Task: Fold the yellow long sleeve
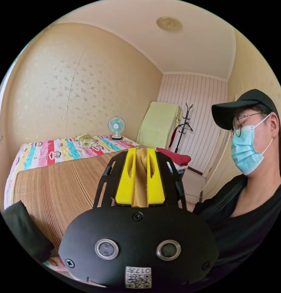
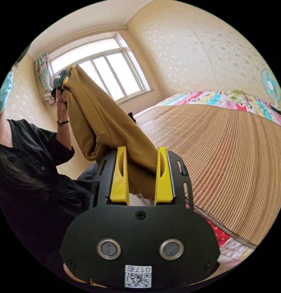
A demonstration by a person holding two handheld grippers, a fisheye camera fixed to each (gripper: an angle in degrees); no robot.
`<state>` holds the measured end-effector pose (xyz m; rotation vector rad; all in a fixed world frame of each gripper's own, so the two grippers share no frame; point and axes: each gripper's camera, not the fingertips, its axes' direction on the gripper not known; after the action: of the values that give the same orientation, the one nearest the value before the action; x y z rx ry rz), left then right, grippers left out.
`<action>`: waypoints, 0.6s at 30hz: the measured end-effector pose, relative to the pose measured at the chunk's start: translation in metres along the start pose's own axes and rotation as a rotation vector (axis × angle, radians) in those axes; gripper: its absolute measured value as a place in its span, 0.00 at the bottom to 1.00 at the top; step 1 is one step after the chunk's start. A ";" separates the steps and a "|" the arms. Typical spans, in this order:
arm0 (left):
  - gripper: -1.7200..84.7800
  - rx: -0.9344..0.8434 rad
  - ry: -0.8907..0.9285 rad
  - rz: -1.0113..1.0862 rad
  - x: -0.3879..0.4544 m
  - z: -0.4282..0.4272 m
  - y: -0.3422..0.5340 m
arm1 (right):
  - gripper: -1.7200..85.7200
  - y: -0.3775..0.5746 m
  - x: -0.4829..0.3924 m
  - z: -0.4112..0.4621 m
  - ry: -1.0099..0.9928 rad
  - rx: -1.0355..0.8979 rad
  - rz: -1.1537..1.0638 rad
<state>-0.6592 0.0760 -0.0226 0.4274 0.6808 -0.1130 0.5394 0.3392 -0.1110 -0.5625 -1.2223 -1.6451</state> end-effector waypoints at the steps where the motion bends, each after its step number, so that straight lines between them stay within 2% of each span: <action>1: 0.08 0.042 0.015 -0.002 0.001 -0.009 -0.002 | 0.06 -0.002 -0.006 -0.006 0.012 0.019 -0.006; 4: 0.08 0.164 0.059 -0.006 0.004 -0.052 -0.012 | 0.04 -0.021 -0.042 -0.056 0.137 0.198 -0.036; 8: 0.07 0.223 -0.101 0.047 0.015 -0.090 -0.031 | 0.03 -0.069 -0.096 -0.139 0.407 0.461 -0.094; 10: 0.07 0.234 -0.189 0.044 0.008 -0.093 -0.046 | 0.03 -0.104 -0.107 -0.166 0.461 0.532 -0.136; 13: 0.07 0.178 -0.316 0.006 -0.038 -0.071 -0.096 | 0.03 -0.202 -0.089 -0.178 0.574 0.497 -0.135; 14: 0.07 0.131 -0.356 -0.012 -0.071 -0.048 -0.123 | 0.04 -0.251 -0.067 -0.169 0.672 0.443 -0.109; 16: 0.08 0.057 -0.449 -0.085 -0.135 -0.002 -0.162 | 0.04 -0.323 -0.016 -0.144 0.824 0.325 -0.009; 18: 0.08 -0.093 -0.673 -0.213 -0.221 0.060 -0.184 | 0.06 -0.372 0.060 -0.107 0.886 0.115 0.199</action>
<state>-0.8387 -0.1239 0.0952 0.2024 0.0643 -0.4047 0.2017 0.2251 -0.2738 0.1336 -0.5683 -1.3900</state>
